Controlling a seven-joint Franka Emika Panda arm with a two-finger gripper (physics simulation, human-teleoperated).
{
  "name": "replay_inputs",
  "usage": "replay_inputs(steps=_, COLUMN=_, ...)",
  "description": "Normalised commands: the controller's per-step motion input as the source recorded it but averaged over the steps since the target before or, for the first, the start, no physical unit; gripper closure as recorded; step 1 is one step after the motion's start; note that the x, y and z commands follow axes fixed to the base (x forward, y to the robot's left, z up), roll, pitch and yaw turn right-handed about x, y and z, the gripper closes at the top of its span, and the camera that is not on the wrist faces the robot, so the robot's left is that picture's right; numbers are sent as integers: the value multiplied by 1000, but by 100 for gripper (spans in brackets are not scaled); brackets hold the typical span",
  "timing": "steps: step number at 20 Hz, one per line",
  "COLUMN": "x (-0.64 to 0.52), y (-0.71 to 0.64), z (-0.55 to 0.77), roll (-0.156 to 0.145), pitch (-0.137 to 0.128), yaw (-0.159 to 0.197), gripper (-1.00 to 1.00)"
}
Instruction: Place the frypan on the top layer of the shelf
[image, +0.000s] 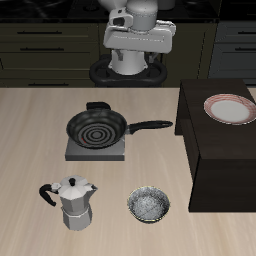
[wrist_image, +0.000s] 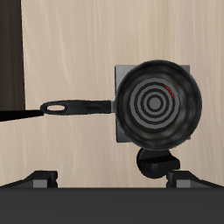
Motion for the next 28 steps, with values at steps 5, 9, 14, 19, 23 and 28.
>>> replay_inputs(steps=5, x=59, y=30, z=-8, roll=-15, pitch=-19, yaw=-71, gripper=-100)
replay_inputs(steps=9, x=58, y=112, z=-69, roll=34, pitch=33, yaw=-109, gripper=-100)
replay_inputs(steps=14, x=-21, y=176, z=-26, roll=26, pitch=-5, yaw=-88, gripper=-100)
replay_inputs(steps=19, x=-20, y=236, z=-19, roll=40, pitch=12, yaw=-112, gripper=-100)
replay_inputs(steps=23, x=29, y=103, z=21, roll=-7, pitch=-35, yaw=-77, gripper=-100)
replay_inputs(steps=28, x=105, y=29, z=47, roll=-8, pitch=15, yaw=-155, gripper=-100)
